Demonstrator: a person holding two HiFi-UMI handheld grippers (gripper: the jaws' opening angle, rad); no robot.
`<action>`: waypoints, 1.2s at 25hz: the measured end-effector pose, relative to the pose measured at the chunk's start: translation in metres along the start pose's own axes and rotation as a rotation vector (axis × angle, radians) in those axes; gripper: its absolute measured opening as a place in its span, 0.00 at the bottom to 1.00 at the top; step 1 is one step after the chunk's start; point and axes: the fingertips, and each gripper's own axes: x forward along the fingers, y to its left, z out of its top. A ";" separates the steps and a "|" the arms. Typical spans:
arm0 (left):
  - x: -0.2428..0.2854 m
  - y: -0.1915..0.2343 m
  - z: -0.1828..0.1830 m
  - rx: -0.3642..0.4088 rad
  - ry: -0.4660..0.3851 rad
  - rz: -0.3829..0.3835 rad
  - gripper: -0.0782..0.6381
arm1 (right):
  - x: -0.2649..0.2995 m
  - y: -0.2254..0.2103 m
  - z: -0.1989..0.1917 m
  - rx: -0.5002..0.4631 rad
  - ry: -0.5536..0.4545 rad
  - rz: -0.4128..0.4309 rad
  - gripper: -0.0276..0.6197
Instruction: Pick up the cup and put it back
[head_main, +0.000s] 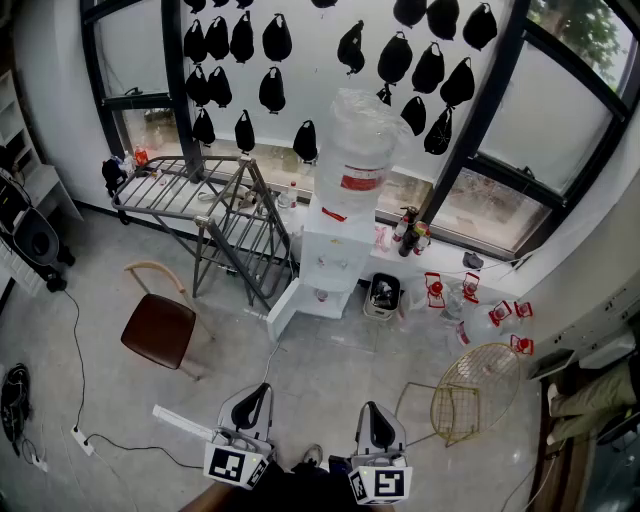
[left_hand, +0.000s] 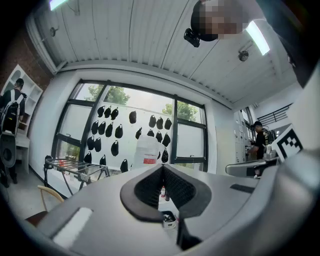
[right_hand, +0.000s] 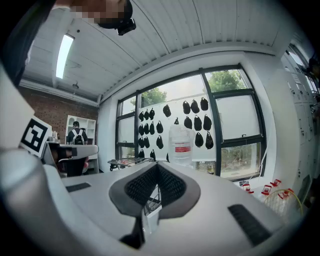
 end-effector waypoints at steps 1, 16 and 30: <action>0.000 0.000 0.000 0.000 0.002 -0.001 0.12 | 0.000 0.001 0.000 0.000 0.001 0.000 0.03; 0.003 0.006 -0.002 -0.011 0.006 -0.016 0.12 | 0.002 0.003 0.010 0.004 -0.052 -0.016 0.14; 0.029 -0.004 -0.011 -0.024 0.022 0.002 0.12 | 0.028 -0.026 -0.011 0.002 0.002 0.009 0.36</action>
